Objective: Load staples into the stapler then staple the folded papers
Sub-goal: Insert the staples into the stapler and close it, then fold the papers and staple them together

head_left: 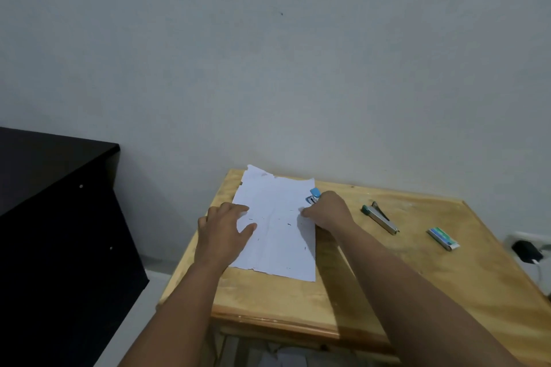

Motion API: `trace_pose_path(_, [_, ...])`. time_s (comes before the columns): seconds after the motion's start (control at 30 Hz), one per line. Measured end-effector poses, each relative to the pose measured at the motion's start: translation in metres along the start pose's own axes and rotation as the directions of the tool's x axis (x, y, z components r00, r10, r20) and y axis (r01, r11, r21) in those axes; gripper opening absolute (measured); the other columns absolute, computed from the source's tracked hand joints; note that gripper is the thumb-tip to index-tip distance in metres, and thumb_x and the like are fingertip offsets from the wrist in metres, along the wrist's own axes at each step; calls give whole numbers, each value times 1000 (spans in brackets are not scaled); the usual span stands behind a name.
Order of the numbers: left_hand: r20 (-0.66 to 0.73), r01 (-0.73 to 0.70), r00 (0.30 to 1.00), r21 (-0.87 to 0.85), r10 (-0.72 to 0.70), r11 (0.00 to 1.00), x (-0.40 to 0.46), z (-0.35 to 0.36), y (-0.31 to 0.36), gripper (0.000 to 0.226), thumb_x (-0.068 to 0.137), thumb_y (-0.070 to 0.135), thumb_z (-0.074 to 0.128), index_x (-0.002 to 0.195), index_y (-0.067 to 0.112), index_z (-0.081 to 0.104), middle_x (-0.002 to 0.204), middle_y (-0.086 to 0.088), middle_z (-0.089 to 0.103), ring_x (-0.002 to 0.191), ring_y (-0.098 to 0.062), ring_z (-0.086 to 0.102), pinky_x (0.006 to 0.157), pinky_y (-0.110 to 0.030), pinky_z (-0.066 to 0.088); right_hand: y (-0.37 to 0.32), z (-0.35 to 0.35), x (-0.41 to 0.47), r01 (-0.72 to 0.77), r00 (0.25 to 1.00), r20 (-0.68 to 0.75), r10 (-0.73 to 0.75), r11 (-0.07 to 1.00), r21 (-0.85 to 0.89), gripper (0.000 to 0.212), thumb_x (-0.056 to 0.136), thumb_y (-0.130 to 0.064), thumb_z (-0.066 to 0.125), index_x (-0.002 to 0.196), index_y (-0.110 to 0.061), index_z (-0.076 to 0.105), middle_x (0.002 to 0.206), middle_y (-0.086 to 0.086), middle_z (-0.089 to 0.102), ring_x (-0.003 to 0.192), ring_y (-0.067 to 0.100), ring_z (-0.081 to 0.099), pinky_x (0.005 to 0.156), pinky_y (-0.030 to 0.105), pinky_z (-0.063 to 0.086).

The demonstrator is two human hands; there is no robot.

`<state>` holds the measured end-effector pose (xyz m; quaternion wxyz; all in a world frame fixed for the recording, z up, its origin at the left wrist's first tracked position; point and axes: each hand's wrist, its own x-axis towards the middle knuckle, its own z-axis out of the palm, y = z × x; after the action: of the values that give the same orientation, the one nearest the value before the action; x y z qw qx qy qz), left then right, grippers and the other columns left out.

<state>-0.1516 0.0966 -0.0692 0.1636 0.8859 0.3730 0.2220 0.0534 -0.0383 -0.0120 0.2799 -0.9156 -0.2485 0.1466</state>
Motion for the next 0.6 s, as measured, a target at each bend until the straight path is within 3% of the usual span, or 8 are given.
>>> trace_pose_path(0.17, [-15,-6,1000,15,7,1000,1,1,0,44,98,55,64,137,34,65,142,11,61,132,-21,51,109,-45,35,-12,2,-10,-3,998,56,2,1000,28,34,85,-27,78,83,-15,46,78,0,50,68,14,49,52,27,32])
trace_pose_path(0.27, [-39,-1,999,14,1,1000,0,2,1,45,97,55,66,135,32,66,140,10,61,130,-21,53,108,-44,36,-10,4,-18,29,999,37,-25,993,-114,26,86,-24,72,84,-17,47,82,-1,54,74,18,53,52,28,33])
trace_pose_path(0.37, [-87,98,992,37,-95,994,0,1,0,53,93,57,68,138,29,64,139,4,62,128,-25,54,106,-46,38,-11,4,-25,30,999,20,-27,980,-195,20,87,-24,70,89,-18,51,83,-2,56,73,17,54,51,27,33])
trace_pose_path(0.47, [-93,185,977,-62,-190,981,2,-2,-2,57,90,55,73,140,29,62,135,2,65,127,-27,55,108,-47,38,-12,7,-26,47,999,27,-46,997,-69,26,86,-20,70,78,-19,45,76,-3,52,64,14,47,51,28,31])
trace_pose_path(0.6, [-84,177,978,-134,-189,975,2,-3,-3,51,91,48,74,138,32,61,129,7,68,125,-23,57,109,-46,35,-7,13,-27,67,998,13,-69,990,125,24,86,-17,69,75,-17,47,72,-2,54,63,14,48,52,28,31])
